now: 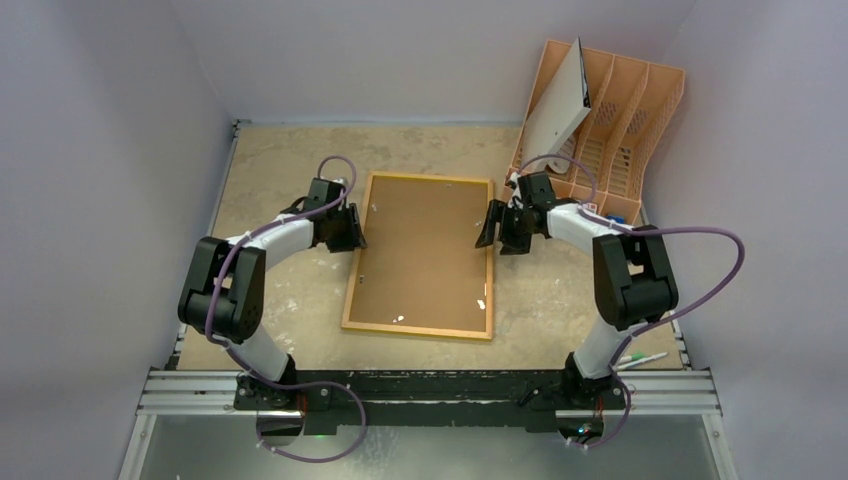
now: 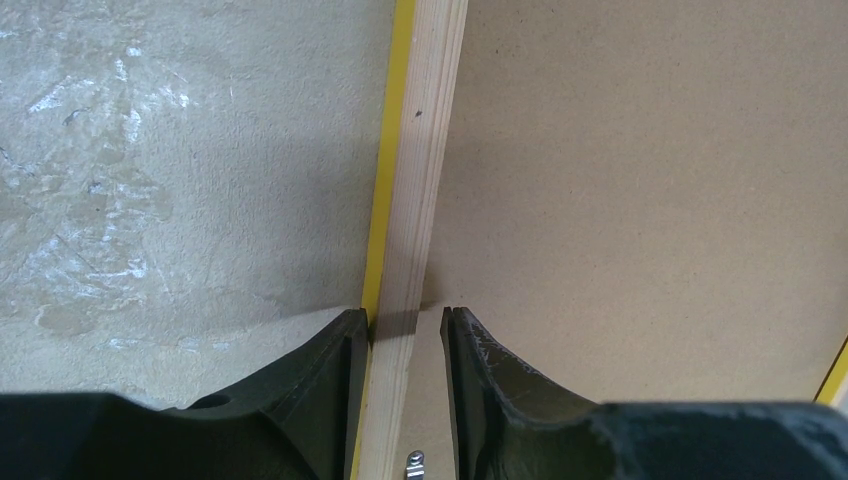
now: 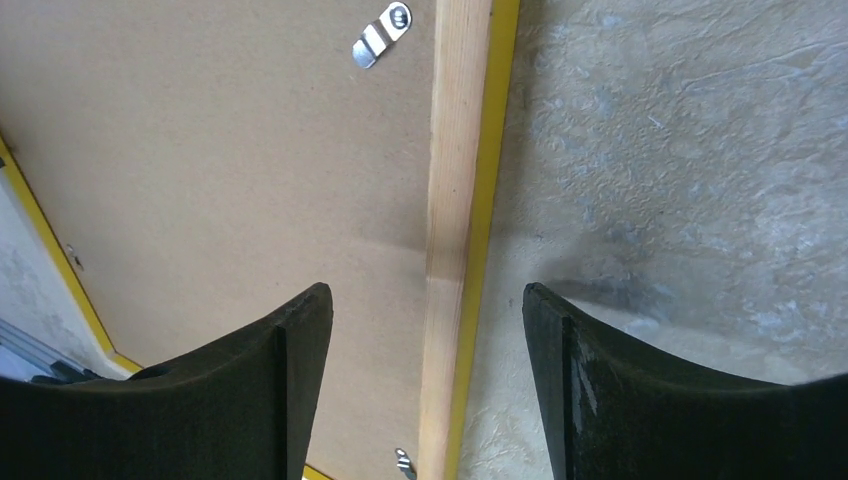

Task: Put the photo into the frame
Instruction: Place the photo frame item in the photo frame, then install the photo frame at the center of the board.

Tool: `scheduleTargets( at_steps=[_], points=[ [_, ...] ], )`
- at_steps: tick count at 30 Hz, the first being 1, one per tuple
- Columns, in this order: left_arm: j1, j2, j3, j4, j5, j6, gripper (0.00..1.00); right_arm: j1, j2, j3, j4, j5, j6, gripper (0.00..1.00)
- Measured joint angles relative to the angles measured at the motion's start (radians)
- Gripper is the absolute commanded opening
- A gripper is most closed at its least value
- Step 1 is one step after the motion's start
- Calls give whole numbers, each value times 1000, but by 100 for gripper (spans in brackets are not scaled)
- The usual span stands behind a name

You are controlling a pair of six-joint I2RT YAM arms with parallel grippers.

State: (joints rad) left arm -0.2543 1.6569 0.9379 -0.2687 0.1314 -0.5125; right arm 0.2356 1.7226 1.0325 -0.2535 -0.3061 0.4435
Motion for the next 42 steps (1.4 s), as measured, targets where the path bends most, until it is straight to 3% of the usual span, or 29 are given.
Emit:
scheduleTargets(
  at_steps=[14, 23, 29, 34, 39, 42],
  points=[
    [7, -6, -28, -31, 11, -10, 34, 51, 38, -1, 50, -43, -11, 65],
    [8, -153, -136, -135, -6, -102, 49, 127, 29, -1, 55, 31, 18, 78],
    [5, -220, -122, -188, -20, -97, 56, 139, -13, 14, 2, 203, 79, 84],
    [5, -306, -127, -223, -60, -118, 55, 144, -118, 16, 5, 293, 125, 71],
    [5, -430, -191, -227, -72, -184, 38, 217, -183, 2, 86, 232, 206, 57],
    [5, -496, -260, -227, -61, -222, 34, 324, -177, -28, 155, 179, 294, 50]
  ],
)
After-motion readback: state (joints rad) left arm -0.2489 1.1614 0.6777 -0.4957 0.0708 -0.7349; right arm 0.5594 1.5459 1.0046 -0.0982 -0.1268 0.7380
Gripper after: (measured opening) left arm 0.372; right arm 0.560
